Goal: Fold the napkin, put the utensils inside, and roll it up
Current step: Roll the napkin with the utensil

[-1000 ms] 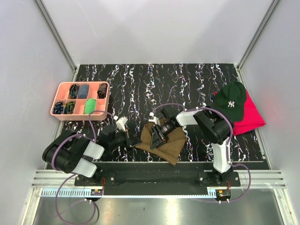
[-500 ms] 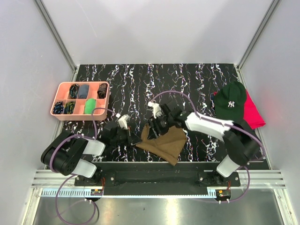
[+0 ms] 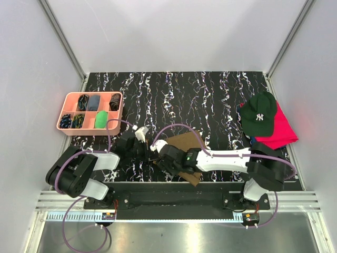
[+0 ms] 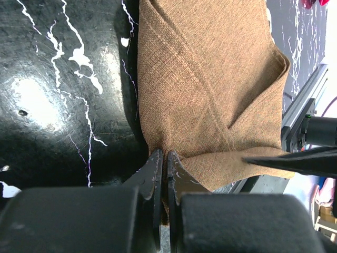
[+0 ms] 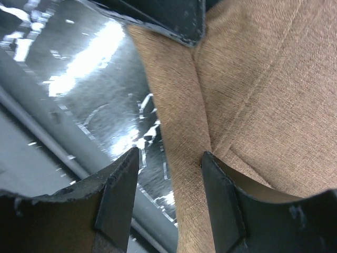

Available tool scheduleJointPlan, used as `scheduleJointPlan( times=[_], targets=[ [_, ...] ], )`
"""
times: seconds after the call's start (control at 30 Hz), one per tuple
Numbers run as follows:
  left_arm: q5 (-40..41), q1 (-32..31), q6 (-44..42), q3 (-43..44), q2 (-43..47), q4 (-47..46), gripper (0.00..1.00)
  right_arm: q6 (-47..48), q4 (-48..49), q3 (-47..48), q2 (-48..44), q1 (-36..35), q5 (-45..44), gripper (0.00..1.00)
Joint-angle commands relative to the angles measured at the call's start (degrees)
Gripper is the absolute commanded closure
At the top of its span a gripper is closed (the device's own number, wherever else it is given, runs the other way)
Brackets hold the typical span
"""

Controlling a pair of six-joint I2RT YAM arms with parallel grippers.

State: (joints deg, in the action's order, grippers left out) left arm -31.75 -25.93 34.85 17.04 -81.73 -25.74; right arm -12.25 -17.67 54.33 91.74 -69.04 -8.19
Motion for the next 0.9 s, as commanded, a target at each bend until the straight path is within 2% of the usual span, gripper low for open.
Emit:
scheduleJointPlan(
  times=[0.0, 0.33, 0.43, 0.47, 0.57, 0.6, 0.73, 0.77, 0.87],
  targets=[
    [2.92, -0.08, -2.15, 0.45, 0.17, 5.43, 1.00, 0.91, -0.17, 0.78, 2.29, -0.66, -6.05, 0.40],
    [2.31, -0.17, -2.42, 1.15, 0.08, 6.31, 1.00, 3.20, -0.26, 0.61, 7.30, -0.66, -3.33, 0.45],
    [1.25, -0.17, -2.42, 1.33, 0.26, 5.88, 1.00, 2.41, -0.26, 0.43, 9.24, -0.23, -2.54, 0.57],
    [0.90, -0.17, -2.33, 1.33, 0.43, 5.70, 1.00, 2.23, -0.43, 0.26, 9.76, 0.13, -0.54, 0.64],
    [0.81, -0.08, -2.24, 1.33, 1.40, 5.87, 1.00, 1.27, -0.17, -0.44, 10.38, 2.67, 6.13, 0.70],
    [1.07, -0.08, -1.63, 1.24, 1.75, 5.96, 0.98, 1.18, 0.00, -0.54, 10.47, 3.37, 7.82, 0.73],
    [2.13, 0.00, 0.39, 0.89, 4.56, 6.57, 0.75, 1.88, 0.62, -0.98, 10.74, 5.40, 16.60, 0.76],
    [2.56, 0.18, 0.74, 0.89, 6.57, 7.36, 0.65, 2.14, 0.62, -0.71, 11.17, 6.01, 19.93, 0.76],
    [4.50, 0.53, 1.36, 1.07, 11.83, 10.34, 0.52, 2.67, 0.80, -0.54, 11.96, 6.72, 24.25, 0.78]
  ],
)
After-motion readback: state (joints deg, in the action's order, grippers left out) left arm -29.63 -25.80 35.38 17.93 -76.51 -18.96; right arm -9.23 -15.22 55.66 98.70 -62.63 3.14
